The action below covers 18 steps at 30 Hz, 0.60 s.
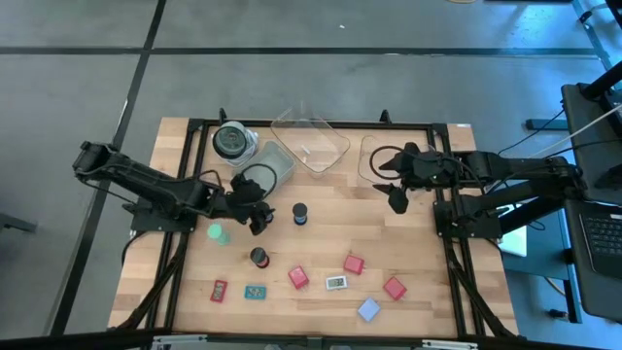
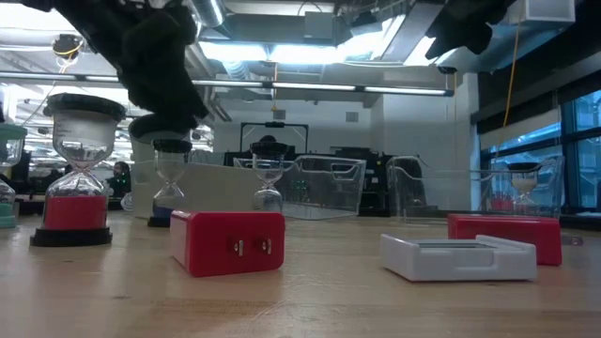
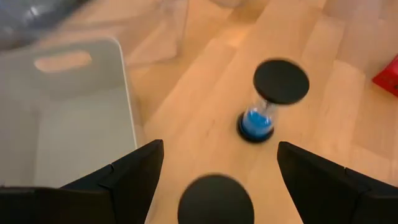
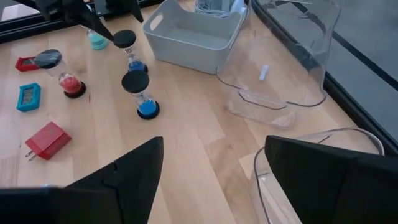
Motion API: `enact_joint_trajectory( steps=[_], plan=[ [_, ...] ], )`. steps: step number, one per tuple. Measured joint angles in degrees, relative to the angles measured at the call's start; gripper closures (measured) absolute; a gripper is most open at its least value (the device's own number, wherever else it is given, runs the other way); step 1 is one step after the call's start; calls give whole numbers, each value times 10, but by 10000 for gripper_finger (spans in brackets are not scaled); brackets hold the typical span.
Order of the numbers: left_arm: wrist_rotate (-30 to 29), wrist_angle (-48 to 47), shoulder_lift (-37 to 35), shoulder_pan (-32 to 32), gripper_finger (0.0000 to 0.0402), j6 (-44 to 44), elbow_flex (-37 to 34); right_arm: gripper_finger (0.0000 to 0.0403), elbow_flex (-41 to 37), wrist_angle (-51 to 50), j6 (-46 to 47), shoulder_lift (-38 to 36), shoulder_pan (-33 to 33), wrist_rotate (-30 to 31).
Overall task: Pick & Place Office items
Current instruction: Put the purple hourglass into the right transparent bin
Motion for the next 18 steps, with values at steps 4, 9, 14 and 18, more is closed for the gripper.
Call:
enact_joint_trajectory(
  steps=[4, 9, 14, 18],
  plan=[
    [36, -9, 0, 14, 89, -5, 0, 119, 0, 0, -2, 0, 0, 0],
    [49, -33, 5, 14, 89, 80, 0, 119, 0, 0, -3, 0, 0, 0],
    [105, -32, 4, 12, 89, 122, 0, 119, 0, -1, -3, 0, 0, 0],
    [102, -38, 5, 12, 89, 157, 0, 119, 0, -1, -10, 0, 0, 0]
  ],
)
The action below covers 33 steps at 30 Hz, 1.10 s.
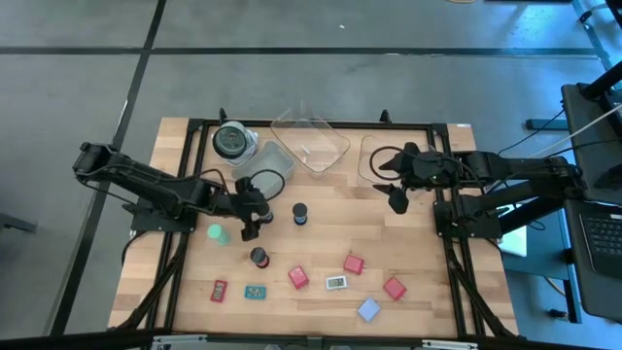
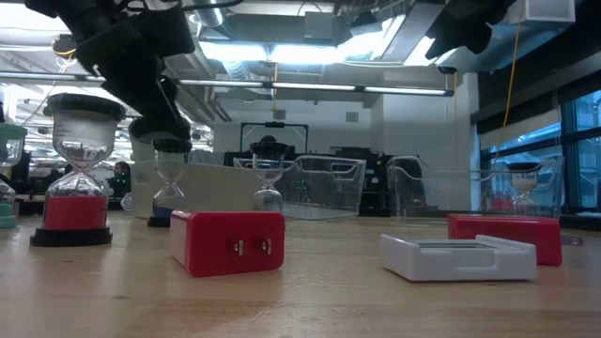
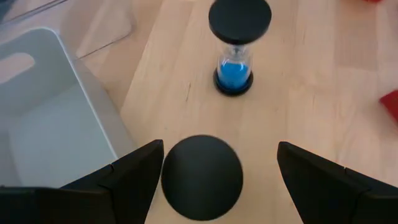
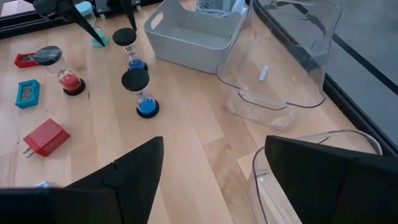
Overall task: Pick & Place Office items
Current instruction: Put the purple hourglass into the right transparent bin
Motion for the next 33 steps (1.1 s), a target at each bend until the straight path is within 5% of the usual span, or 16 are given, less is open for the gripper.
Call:
enact_joint_trajectory(
  steps=[15, 26, 33],
  plan=[
    [10, -3, 39, 0, 93, 23, -7, 119, 0, -1, -6, 0, 0, 0],
    [15, -3, 39, 0, 187, 18, -7, 119, 0, -1, -4, 0, 0, 0],
    [-25, -4, 33, 0, 193, -19, -6, 119, 0, -1, 4, 0, 0, 0]
  ],
)
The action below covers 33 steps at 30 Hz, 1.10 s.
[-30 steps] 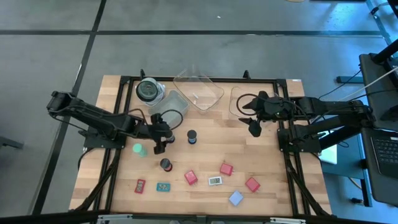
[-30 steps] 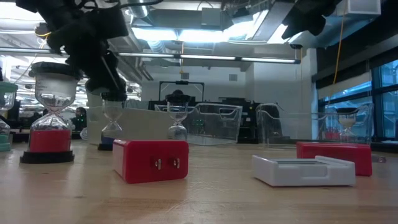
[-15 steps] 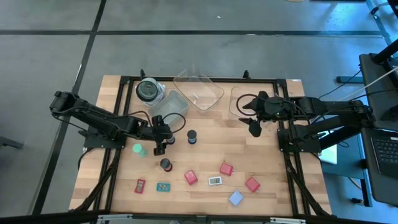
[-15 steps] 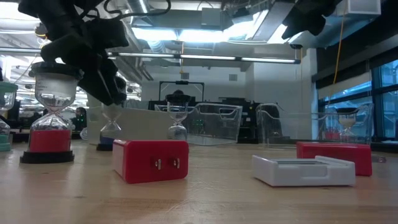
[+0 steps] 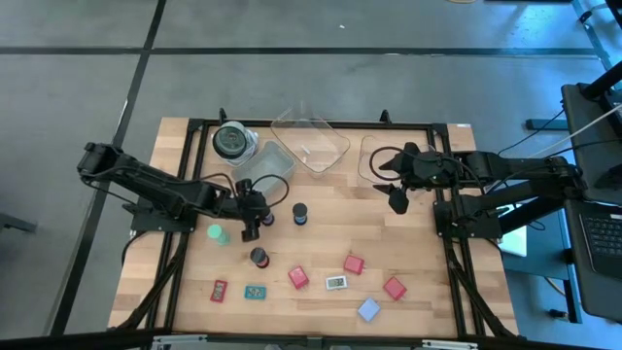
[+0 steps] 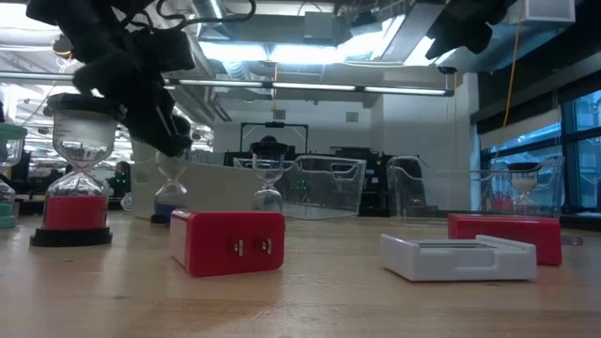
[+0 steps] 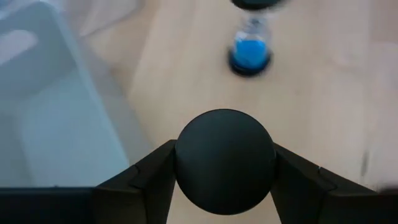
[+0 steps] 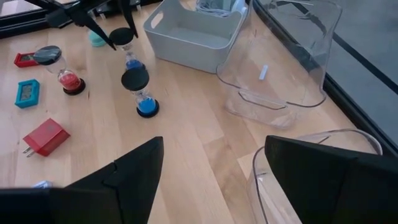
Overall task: Pick & Place Office items
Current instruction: Put the purple hourglass into the right transparent bin
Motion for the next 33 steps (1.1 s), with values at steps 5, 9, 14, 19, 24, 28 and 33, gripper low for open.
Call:
enact_joint_trajectory(
  steps=[5, 9, 14, 19, 24, 28, 33],
  plan=[
    [-35, -9, -18, 0, 189, -28, 26, 119, 0, 0, 9, 0, 0, 0],
    [-46, -8, -30, 0, 188, -14, 68, 119, 0, 3, 11, 0, 0, -3],
    [-90, -6, -32, 0, 189, 44, 135, 119, 0, 13, 1, 2, 0, -6],
    [-148, 52, -32, 0, 189, 104, 176, 119, 0, 56, -31, 18, 0, -2],
    [-152, 203, -32, 0, 189, 194, 180, 119, 0, 117, -95, 55, 16, 49],
    [-147, 293, -32, 0, 189, 245, 180, 119, 0, 155, -138, 75, 25, 108],
    [-109, 340, -22, 0, 189, 259, 181, 119, 0, 213, -221, 78, 21, 105]
  ],
)
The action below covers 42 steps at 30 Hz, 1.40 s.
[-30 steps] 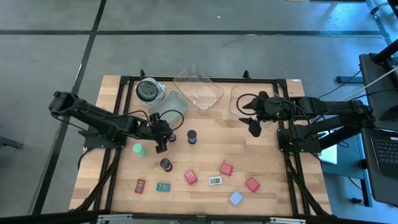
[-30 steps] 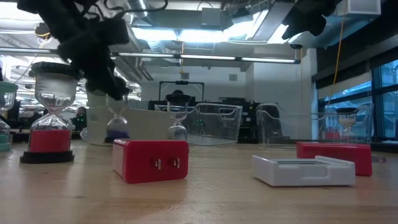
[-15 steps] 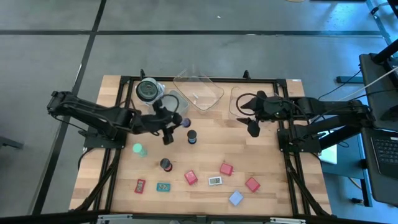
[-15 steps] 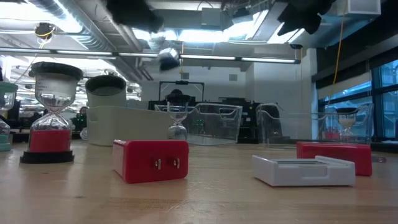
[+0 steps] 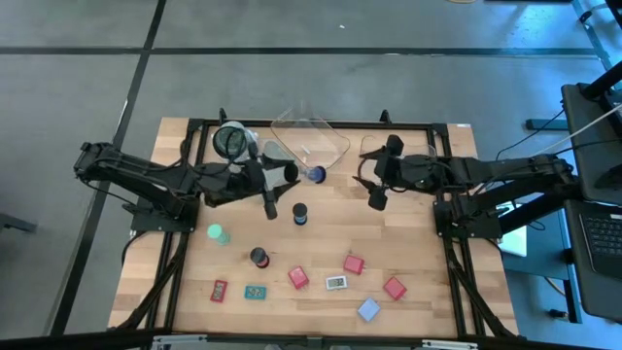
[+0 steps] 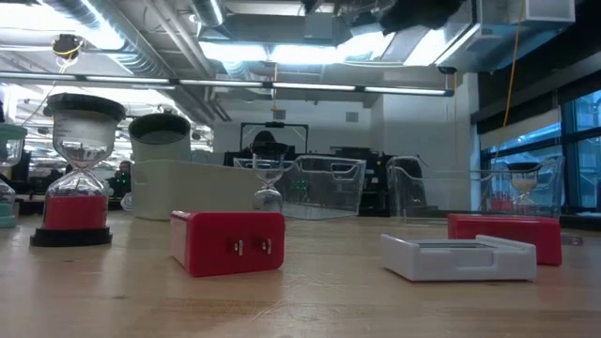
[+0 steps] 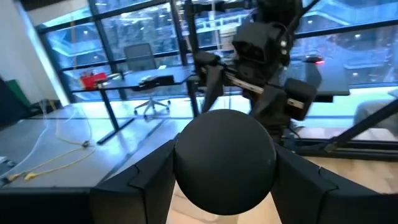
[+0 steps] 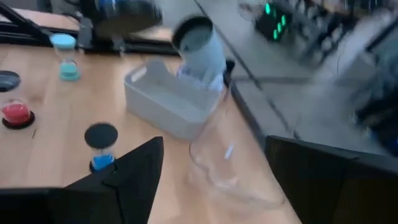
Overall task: Pick & Place Office items
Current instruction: Put the purple hourglass into the right transparent bin
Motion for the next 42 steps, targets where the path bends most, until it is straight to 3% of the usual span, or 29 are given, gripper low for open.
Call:
enact_joint_trajectory(
  steps=[4, 9, 12, 16, 21, 24, 30, 42],
  plan=[
    [-5, 33, 21, 0, 189, 13, 0, 119, 0, -2, -40, -14, -34, -27],
    [-4, 103, 55, 4, 189, 28, 0, 119, -26, 34, -14, -41, -94, -137],
    [-5, 162, 78, 10, 189, 42, 0, 119, -91, 125, -22, -50, -97, -191],
    [0, 249, 109, 17, 189, 68, 0, 119, -191, 294, -14, -57, -93, -219],
    [61, 335, 138, 28, 189, 65, 0, 119, -283, 587, 18, -57, -93, -266],
    [74, 382, 152, 30, 189, 81, 0, 119, -305, 677, 36, -57, -93, -288],
    [131, 447, 182, 31, 189, 95, 0, 119, -299, 685, 72, -56, -93, -318],
    [149, 503, 214, 52, 189, 92, 0, 119, -266, 675, 121, -54, -93, -382]
  ],
)
